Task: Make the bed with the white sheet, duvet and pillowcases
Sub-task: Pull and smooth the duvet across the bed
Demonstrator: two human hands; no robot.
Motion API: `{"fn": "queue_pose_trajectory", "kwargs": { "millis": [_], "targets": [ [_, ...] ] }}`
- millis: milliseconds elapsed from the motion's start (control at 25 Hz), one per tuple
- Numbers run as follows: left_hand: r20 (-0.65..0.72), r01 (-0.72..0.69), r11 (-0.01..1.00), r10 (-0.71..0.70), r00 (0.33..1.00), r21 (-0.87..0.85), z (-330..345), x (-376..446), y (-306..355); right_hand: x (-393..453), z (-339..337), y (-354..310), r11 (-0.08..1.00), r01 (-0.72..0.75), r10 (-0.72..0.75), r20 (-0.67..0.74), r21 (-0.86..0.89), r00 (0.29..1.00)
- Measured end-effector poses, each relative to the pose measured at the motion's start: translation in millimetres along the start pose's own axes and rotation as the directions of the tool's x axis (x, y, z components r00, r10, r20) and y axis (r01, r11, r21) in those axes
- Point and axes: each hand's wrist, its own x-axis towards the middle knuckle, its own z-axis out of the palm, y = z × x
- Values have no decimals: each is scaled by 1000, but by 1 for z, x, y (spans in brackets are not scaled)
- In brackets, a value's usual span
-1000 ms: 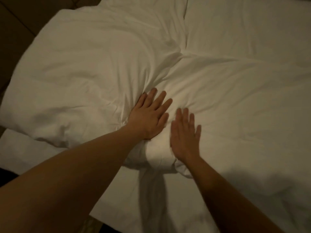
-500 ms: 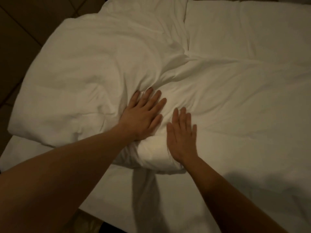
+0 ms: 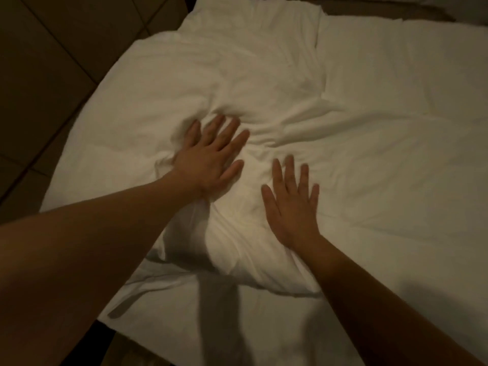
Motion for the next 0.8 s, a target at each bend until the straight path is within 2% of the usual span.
{"fn": "queue_pose_trajectory", "kwargs": {
  "millis": [160, 360, 480, 560, 640, 720, 800],
  "targets": [
    [13, 7, 996, -6, 1000, -88, -13, 50, -4, 63, -17, -40, 997, 73, -72, -28, 9, 997],
    [45, -31, 997, 35, 998, -71, 3, 89, -39, 121, -22, -47, 994, 88, -89, -6, -59, 996],
    [61, 17, 997, -13, 998, -73, 15, 108, -74, 157, -22, -49, 985, 114, -112, 17, -129, 994],
    [92, 55, 997, -49, 995, -63, 23, 118, -102, 178, -17, -41, 988, 66, -62, 35, -143, 997],
    [103, 61, 996, -55, 993, -58, 32, 126, -125, 195, -11, -30, 988, -51, 60, 60, -144, 996],
    [96, 69, 995, -62, 993, -70, 44, 134, -138, 209, -8, -22, 974, -182, 197, 105, -136, 975],
    [102, 76, 993, -67, 993, -91, 54, 139, -143, 219, -8, -22, 958, -245, 266, 140, -148, 954]
  ]
}}
